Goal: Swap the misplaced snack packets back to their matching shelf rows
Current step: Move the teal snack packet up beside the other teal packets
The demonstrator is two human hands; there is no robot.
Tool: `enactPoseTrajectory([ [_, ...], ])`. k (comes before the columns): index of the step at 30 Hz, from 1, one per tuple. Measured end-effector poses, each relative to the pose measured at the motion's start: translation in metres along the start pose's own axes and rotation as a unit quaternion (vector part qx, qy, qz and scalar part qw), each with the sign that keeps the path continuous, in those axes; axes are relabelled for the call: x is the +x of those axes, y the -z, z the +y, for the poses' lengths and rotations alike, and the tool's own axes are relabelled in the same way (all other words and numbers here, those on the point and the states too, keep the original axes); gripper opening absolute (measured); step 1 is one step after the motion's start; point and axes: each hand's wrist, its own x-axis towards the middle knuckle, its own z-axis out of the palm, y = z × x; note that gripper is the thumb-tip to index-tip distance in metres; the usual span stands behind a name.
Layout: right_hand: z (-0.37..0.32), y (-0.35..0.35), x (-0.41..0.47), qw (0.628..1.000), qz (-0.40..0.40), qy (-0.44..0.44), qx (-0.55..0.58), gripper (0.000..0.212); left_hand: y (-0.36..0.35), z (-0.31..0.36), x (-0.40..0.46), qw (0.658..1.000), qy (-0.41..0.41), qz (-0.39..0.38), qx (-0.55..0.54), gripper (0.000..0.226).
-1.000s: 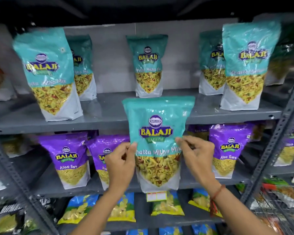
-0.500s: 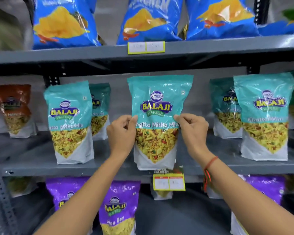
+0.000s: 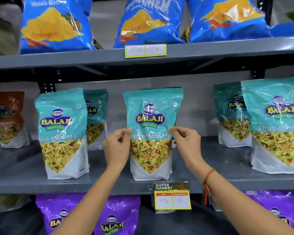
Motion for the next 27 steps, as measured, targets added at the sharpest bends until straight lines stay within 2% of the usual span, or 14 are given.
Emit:
enactPoseTrajectory([
  [2, 0.003, 0.004, -0.004, 0.999, -0.026, -0.03, 0.016, 0.025, 0.006, 0.0, -0.001, 0.999, 0.025, -0.024, -0.023, 0.024],
  [4, 0.009, 0.009, -0.009, 0.994, -0.072, -0.077, 0.004, 0.04, 0.015, -0.004, -0.004, 0.994, 0.065, -0.057, -0.062, 0.03],
  [6, 0.018, 0.015, -0.015, 0.982, -0.149, -0.114, -0.033, 0.065, 0.024, -0.014, -0.01, 0.984, 0.111, -0.129, -0.06, 0.057],
  [8, 0.026, 0.021, -0.023, 0.956, -0.249, -0.129, -0.087, 0.088, 0.032, -0.029, -0.018, 0.958, 0.155, -0.239, -0.014, 0.091],
  [10, 0.027, 0.023, -0.032, 0.924, -0.325, -0.125, -0.157, 0.086, 0.038, -0.041, -0.026, 0.925, 0.18, -0.332, 0.032, 0.114],
  [13, 0.024, 0.022, -0.036, 0.9, -0.37, -0.088, -0.215, 0.089, 0.039, -0.044, -0.033, 0.909, 0.161, -0.377, 0.076, 0.102],
  [16, 0.021, 0.019, -0.036, 0.905, -0.358, -0.069, -0.221, 0.087, 0.033, -0.039, -0.036, 0.919, 0.15, -0.359, 0.058, 0.077],
  [18, 0.022, 0.02, -0.035, 0.909, -0.349, -0.068, -0.215, 0.084, 0.03, -0.038, -0.037, 0.922, 0.153, -0.353, 0.046, 0.07],
  [21, 0.025, 0.023, -0.031, 0.913, -0.342, -0.076, -0.211, 0.079, 0.023, -0.038, -0.036, 0.921, 0.156, -0.355, 0.037, 0.069],
  [27, 0.033, 0.039, -0.016, 0.915, -0.332, -0.097, -0.208, 0.087, -0.004, -0.037, -0.034, 0.919, 0.16, -0.356, 0.048, 0.078],
])
